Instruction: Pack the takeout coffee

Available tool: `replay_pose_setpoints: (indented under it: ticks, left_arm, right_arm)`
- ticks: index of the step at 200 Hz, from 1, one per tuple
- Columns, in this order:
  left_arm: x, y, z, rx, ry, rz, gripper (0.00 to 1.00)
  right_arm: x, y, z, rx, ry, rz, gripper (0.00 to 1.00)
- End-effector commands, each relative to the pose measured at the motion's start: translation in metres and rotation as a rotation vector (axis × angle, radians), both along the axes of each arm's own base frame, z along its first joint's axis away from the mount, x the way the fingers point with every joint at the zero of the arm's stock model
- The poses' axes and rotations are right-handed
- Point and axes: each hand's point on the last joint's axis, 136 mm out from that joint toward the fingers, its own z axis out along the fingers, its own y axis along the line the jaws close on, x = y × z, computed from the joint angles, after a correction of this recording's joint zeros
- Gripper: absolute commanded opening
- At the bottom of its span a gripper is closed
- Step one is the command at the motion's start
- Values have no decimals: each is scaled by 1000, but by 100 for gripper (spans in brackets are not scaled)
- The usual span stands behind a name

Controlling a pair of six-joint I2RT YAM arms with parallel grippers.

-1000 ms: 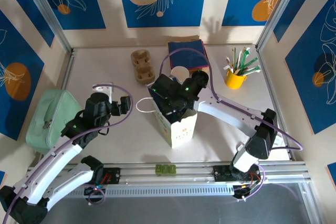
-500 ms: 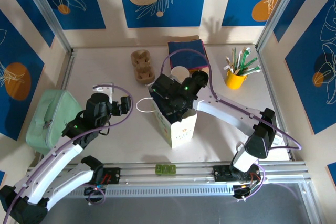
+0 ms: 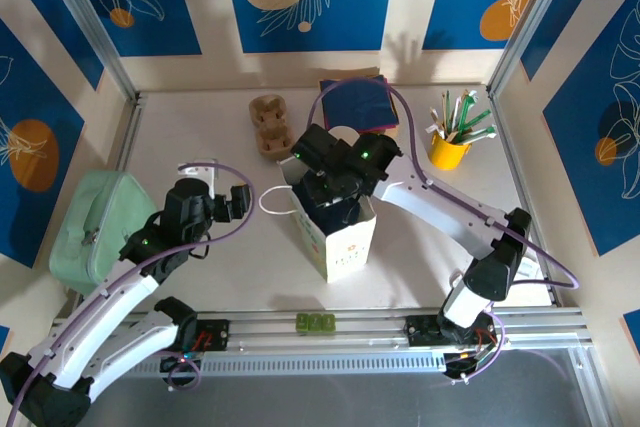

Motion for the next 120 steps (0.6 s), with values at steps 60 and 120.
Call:
replay_pose_setpoints:
  ticks: [60,120]
  left_arm:
    - [2,0,8,-31,-25,7,99]
    - [3,1,11,-30,-27,12,99]
  right_arm:
    - [11,0,74,94,-160,61,29]
    - [37,-10,119,123,-300,55,36]
